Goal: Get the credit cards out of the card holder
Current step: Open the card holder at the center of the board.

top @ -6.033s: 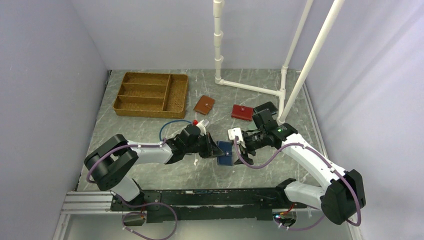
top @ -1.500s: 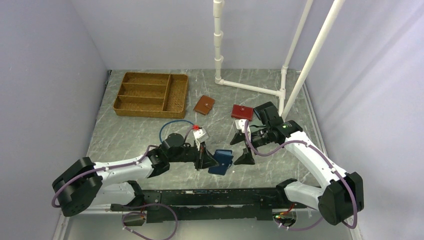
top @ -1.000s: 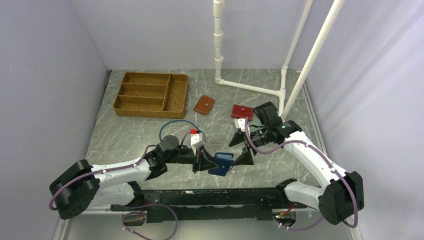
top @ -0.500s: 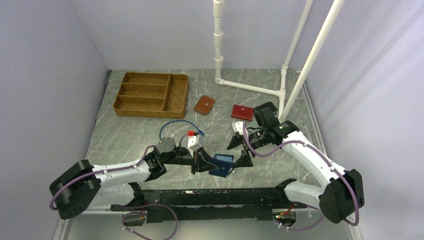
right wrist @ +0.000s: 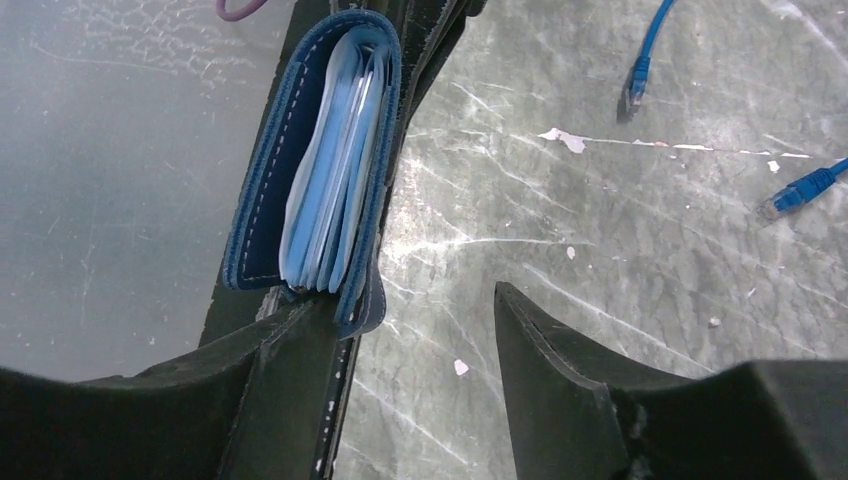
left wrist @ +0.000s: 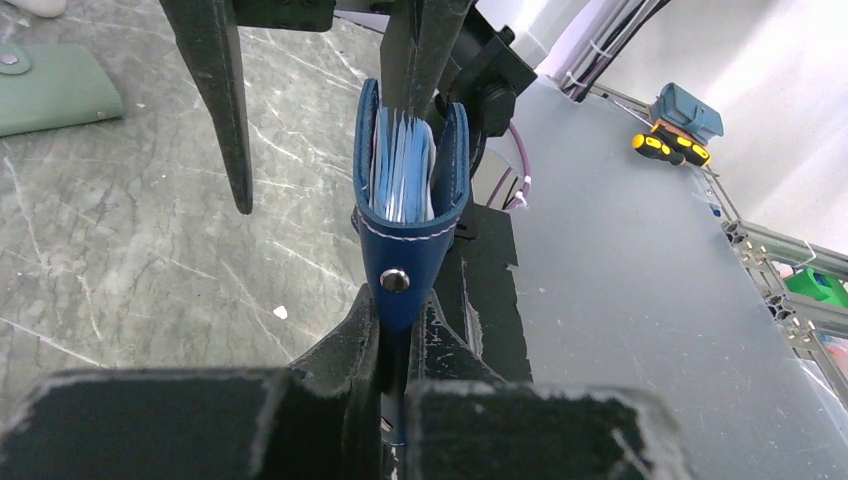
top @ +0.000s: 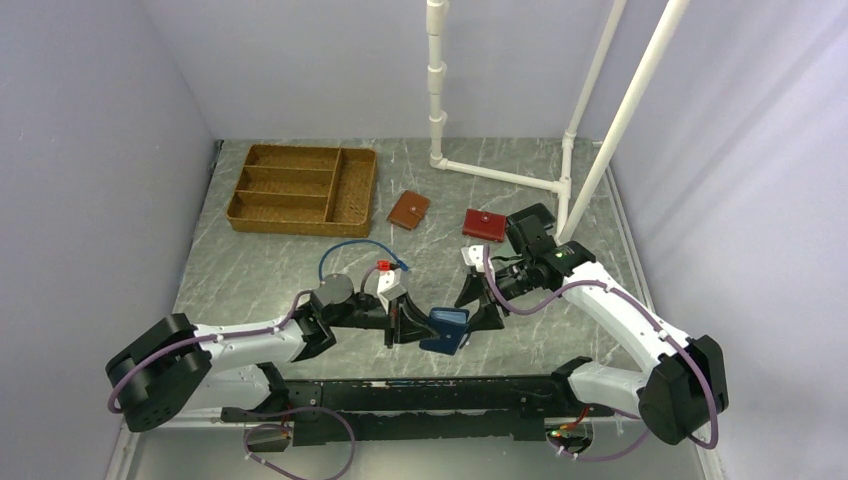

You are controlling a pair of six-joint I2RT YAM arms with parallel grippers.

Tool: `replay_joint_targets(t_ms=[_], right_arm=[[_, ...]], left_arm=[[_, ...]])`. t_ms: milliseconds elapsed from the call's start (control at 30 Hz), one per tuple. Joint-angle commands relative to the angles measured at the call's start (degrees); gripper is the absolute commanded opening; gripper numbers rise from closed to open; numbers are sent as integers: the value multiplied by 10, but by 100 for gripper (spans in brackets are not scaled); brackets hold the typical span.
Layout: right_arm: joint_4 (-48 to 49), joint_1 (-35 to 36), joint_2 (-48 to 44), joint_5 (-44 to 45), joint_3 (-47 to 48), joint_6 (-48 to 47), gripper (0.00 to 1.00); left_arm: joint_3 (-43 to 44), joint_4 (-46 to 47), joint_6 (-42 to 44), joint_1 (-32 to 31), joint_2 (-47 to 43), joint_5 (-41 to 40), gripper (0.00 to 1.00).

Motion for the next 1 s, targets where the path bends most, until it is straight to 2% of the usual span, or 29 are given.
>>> replay_joint_targets(t_ms=[0,200,367,433,567,667,833,967], right_arm=[[14,7,4,-17,8,-6,55],[-2,14,12,-26,14,-21,32],[-16,17,18,-23,26,-31,1],[-12,17,18,-15,28,-24,0],[29,15,15,23,23,21,0],[55,8,16,37,19,52,0],[101,-6,16,69,11,102,0],[138,-13,21,117,0,143,0]], left_arm=[[22,63,-9,-1,5,14,0],[24,64,-16,-1,18,-8,5],[27,54,-29,-1,26,-35,16],[29,33,-43,-2,25,-77,25],[45,-73,-57,1,3,-152,42],[40,-96,-67,1,-20,-192,57],[22,-161,-103,0,-84,-296,96],[37,-288,-190,0,-137,-394,99]])
